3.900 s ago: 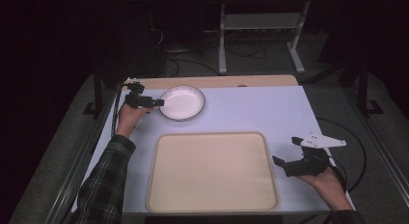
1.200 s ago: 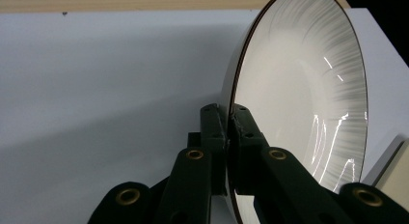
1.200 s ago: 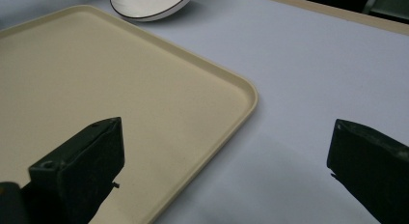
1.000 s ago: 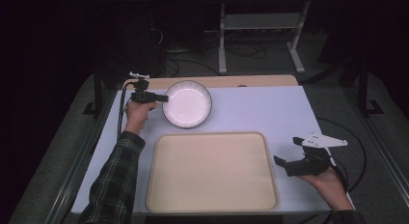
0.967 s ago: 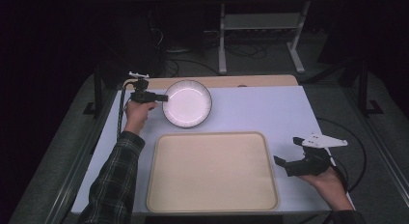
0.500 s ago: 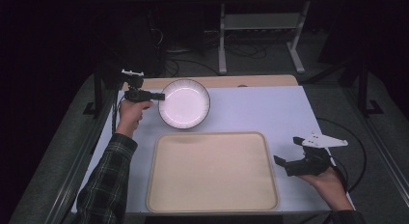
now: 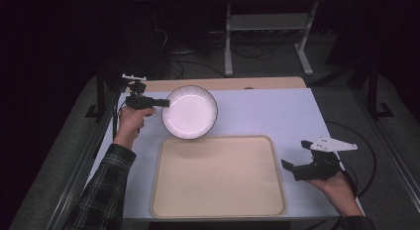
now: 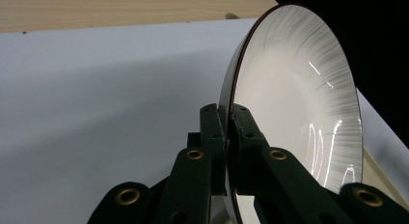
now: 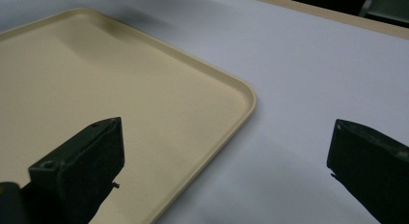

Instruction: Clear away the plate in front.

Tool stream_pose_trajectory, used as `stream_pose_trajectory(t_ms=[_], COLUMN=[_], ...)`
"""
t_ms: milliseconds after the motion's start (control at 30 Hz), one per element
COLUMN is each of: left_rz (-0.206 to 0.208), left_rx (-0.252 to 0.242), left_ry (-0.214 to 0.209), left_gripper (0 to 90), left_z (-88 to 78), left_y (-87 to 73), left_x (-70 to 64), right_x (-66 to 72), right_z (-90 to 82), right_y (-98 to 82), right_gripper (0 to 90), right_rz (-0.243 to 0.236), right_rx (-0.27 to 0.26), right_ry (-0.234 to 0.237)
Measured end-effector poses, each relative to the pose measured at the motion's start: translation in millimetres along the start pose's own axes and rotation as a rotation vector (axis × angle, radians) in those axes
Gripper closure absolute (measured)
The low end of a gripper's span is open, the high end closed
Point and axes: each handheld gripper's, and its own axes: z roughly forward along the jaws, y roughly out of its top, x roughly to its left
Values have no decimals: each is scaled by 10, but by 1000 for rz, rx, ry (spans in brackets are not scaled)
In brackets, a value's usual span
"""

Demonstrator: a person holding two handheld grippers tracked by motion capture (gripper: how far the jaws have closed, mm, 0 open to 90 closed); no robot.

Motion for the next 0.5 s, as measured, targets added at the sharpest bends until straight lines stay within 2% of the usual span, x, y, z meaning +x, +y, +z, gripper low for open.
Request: stream_pose_trajectory(t_ms=[300,500], left_rz=[37,45], left_rx=[-3,2], left_ry=[-26,-40], left_gripper=[863,863], left_z=[-119,-147], left_y=[-72,-164], left_x=[-190,-276], right_x=[-3,8], right_z=[-8,-1], right_y=[9,13], right_gripper=[0,0], right_rz=[4,2], right_rx=[-11,-8], right_ry=[-3,-2])
